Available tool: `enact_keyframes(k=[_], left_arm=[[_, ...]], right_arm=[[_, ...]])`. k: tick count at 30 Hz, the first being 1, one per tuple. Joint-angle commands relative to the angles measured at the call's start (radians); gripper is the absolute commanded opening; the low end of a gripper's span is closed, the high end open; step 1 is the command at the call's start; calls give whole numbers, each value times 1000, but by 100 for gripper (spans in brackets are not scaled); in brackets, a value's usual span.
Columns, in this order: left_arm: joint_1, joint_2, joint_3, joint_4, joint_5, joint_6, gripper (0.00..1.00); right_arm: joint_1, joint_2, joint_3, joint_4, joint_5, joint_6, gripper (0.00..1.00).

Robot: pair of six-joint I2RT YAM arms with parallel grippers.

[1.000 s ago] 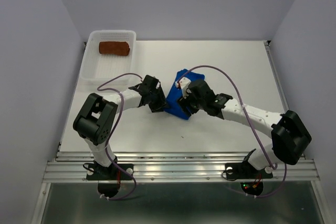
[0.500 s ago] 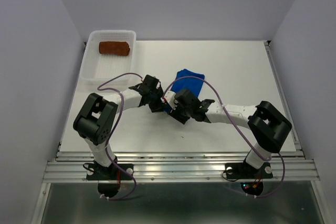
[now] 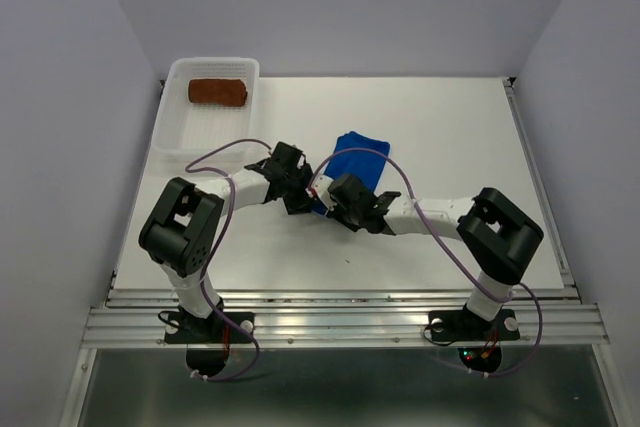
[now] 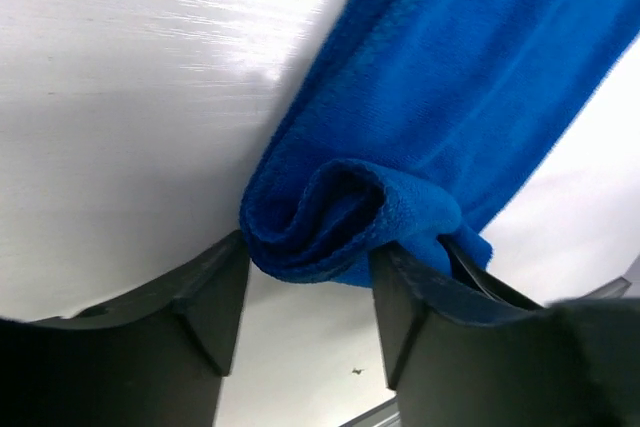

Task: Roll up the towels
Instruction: Roll the towel

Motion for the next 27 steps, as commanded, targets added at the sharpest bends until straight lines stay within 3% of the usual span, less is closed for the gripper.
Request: enact_keyframes(k=[1,3,6,19,27], left_arm=[[10,-62,-44,-36,-3,21,66],[10,-123,-73,7,13,14,78],[15,-165,-83,12,16,12,84],[18,-393,-268,151,77,-5,89],[4,-361,-284,264,120,-26,89]], right_arm=[[0,-4,4,-42,-23,88,4],[0,-38,12,-61,-85,160,3],[0,-61,29,-97,-155,258,1],[-253,-57,96,-137,-773,582,1],[-379,46,84,-99,-990,726,1]])
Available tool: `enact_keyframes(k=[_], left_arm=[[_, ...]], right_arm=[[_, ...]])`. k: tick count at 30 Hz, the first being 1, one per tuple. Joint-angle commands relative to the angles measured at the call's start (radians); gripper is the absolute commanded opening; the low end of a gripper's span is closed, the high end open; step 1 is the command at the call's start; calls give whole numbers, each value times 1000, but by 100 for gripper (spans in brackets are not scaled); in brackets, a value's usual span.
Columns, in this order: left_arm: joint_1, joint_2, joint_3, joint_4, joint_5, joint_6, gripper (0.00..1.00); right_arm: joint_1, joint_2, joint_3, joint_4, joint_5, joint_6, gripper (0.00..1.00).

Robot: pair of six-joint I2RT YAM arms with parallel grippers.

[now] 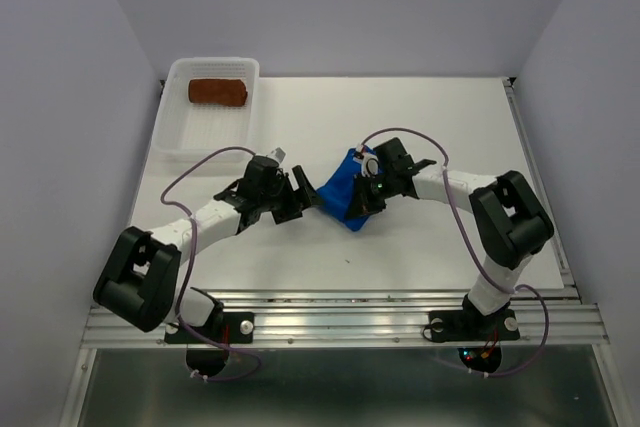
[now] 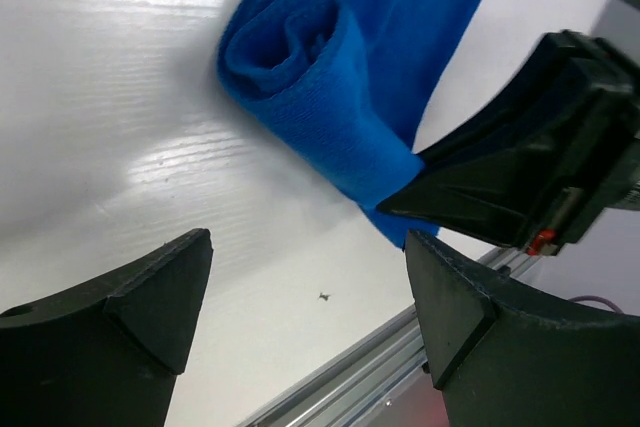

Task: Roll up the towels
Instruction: Roll the towel

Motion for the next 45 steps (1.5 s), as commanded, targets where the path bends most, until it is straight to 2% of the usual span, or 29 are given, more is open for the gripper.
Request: enact_keyframes(k=[1,11,17,24,28,30,32,33,36,41,45], left_arm=[[-10,23,3,115,34,-13,88],[-24,238,121,163,55,-5,84],[-28,288,124,301,106,-57,84],[-28,367,194,234,67,-26,79],[-27,428,266,140,15,-5,69],[-27,442,300,54,-41,7,65],[-27,463,341,5,-70,14,57],[-28,471,355,-42,-93,23,55],[-30,502,409,-120,-106,43,48],[-42,548,487,-243,-138,75,43],[-48,549,515,-300,-149,98,43]], right_arm=[[-61,47,12,51,-186,118,1],[-159,140,-43,164,-323,248,1],[-179,172,-50,161,-300,247,1],[-189,197,-28,126,-255,221,3],[-189,174,-5,71,-211,176,18],[-189,134,15,46,-182,127,33],[-189,105,36,-4,-173,77,42],[-189,73,61,-26,-162,13,53],[-146,5,98,-115,-108,-133,69],[-29,-166,85,-144,99,-256,71],[101,-234,50,-92,356,-326,72]])
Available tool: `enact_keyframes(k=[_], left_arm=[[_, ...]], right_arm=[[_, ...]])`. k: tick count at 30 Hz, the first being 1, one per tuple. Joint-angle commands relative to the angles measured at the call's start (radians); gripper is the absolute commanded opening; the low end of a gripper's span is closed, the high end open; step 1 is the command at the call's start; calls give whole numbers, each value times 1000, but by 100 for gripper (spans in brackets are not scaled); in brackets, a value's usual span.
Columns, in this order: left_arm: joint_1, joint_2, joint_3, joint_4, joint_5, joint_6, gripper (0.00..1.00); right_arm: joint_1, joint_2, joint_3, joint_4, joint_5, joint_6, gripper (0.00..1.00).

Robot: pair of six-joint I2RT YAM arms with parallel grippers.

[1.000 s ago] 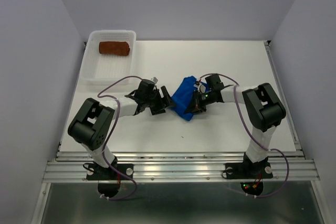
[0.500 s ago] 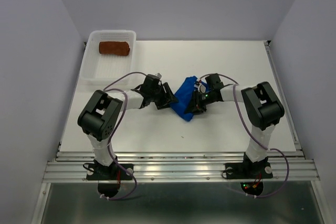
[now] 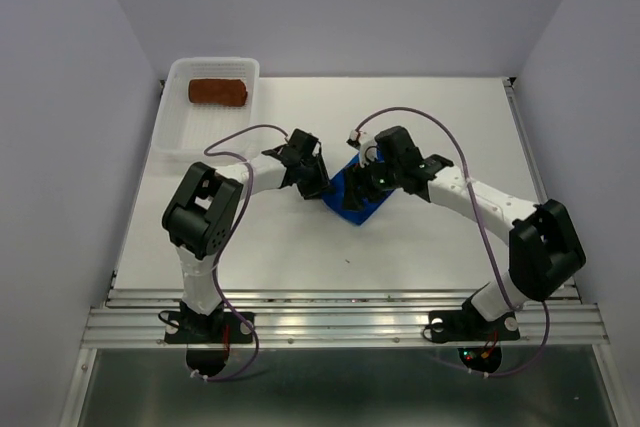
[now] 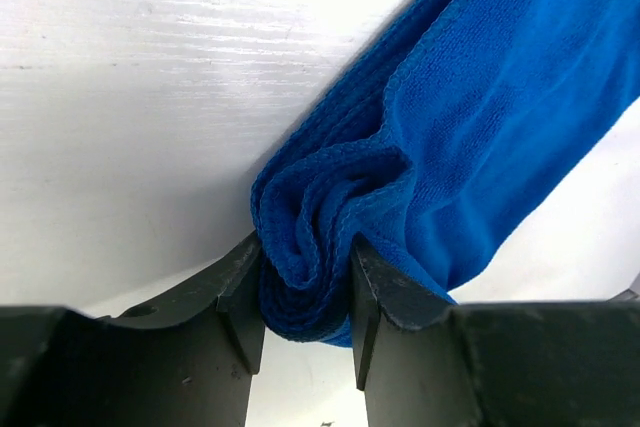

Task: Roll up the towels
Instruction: Roll the towel

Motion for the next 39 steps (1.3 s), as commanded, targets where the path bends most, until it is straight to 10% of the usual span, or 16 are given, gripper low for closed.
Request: enact_keyframes(k=[1,28,34,39], left_arm=[[-8,16,41,-163,-69,64,43],[5,4,64,-229,42,95,45],[20,-39,33,-208,55,86,54],[32,-136,-10,-162,50,75,73]], right_arm=[[116,-63,-17,30,283,-149,72],[366,150,-197,319,832,-266,51],[385,161,-190,274,865,-208,2],[385,75,-161,200,760,-51,1]])
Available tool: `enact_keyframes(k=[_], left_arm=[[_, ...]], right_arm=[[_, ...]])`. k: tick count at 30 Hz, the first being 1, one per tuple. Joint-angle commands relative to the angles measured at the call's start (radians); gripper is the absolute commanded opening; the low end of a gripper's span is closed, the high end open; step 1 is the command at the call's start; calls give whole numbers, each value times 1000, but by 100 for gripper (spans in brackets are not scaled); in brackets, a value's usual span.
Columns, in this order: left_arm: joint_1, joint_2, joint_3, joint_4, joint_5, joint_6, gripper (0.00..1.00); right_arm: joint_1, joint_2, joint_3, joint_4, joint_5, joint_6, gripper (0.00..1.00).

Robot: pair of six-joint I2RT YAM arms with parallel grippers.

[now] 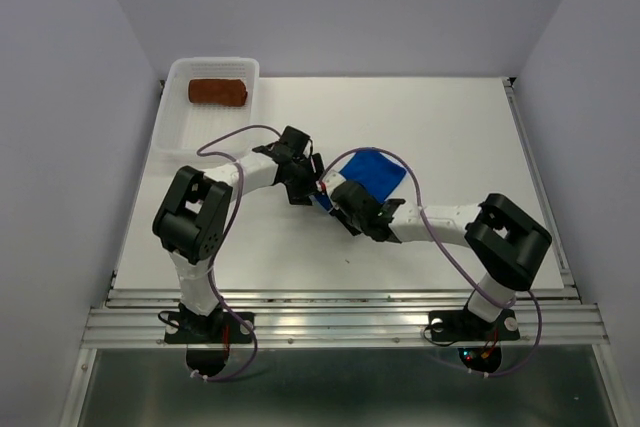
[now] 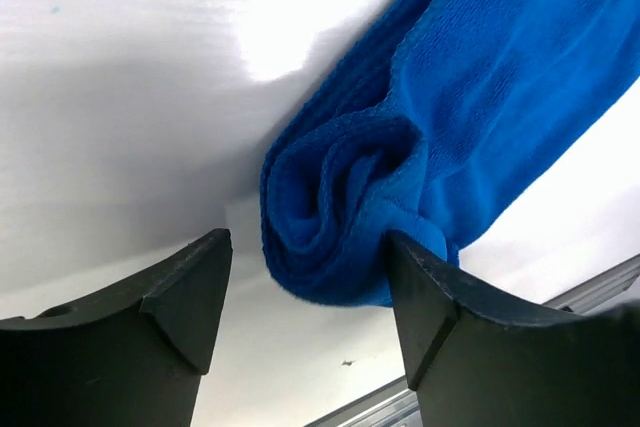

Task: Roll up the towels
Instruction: Roll the towel

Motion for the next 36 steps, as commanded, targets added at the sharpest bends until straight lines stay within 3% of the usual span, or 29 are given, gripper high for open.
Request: enact_keyframes(k=[1,7,16,28,36], left_arm=[[12,-124,-41,-6,-17,5,75],[35,-263,-146,63,-35,-33,88],[37,-372,-254,183,41,-1,89],[-19,-273,-263,367,103,-72,89],[-55,-171,-207,376,113,-81,89]], right_arm=[[2,-65,35,-111,-116,187,1],[-50,-105,49,-146,-291,337,1],[-280,-127,-31,7,-767,503,1],[-506,-48,-172,272,-1154,692,1],[-547,8,-218,363,-1221,750,1]])
